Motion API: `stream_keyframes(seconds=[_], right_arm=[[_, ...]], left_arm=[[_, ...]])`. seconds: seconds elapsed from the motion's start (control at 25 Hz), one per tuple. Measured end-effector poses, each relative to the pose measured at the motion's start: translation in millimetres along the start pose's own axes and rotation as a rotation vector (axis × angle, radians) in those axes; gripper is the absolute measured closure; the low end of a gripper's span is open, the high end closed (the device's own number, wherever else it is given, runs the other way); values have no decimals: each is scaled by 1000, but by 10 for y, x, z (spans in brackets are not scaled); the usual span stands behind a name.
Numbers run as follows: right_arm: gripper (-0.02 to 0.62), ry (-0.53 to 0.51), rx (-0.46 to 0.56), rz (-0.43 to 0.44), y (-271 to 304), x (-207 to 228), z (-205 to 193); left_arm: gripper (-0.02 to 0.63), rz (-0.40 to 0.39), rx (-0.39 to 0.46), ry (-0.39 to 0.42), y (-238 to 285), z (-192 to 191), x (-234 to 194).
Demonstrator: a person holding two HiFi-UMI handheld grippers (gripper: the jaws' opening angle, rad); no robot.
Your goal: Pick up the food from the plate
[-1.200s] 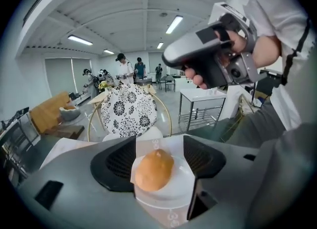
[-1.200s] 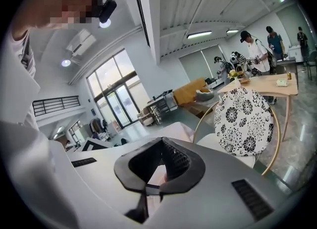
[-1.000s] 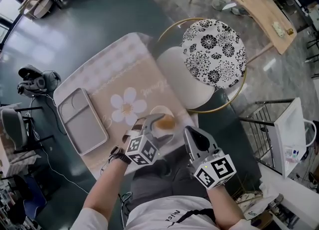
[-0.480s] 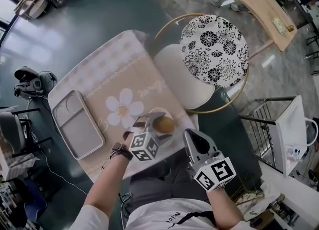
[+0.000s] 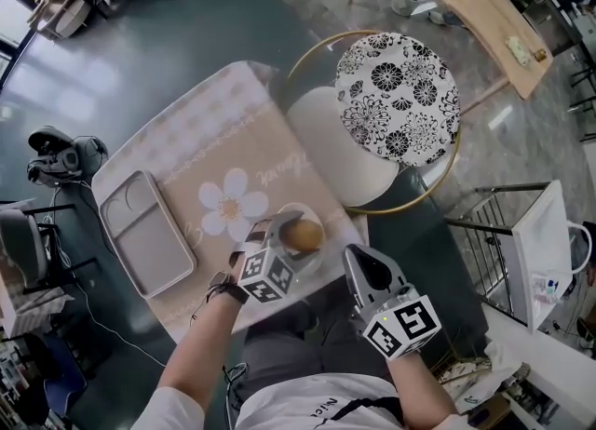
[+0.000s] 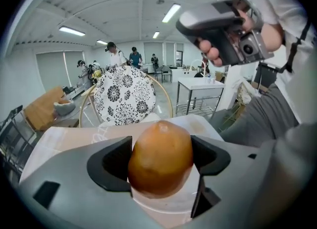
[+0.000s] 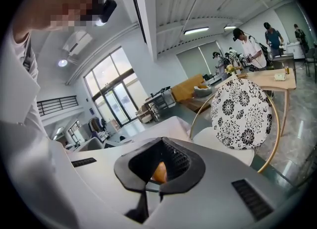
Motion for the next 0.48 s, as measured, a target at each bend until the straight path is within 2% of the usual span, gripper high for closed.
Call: stream_keyframes(seconds=[0.12,0.48], right_arm=[[581,1,-10,15,-11,-111,76],[581,-20,-21,30,-134,-418,369]], left_arm=[[238,12,15,-54,-174,100,1],[238,51,59,-126,-714,448,51]])
Point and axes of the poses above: the fingertips, and each gripper's own axes: y forward along the fingers, x to its right, z out of its top, the point moved 8 cm from there along -y, backward along the fingers, and after that the axes turned 12 degrees about z, right-handed, at the moved point
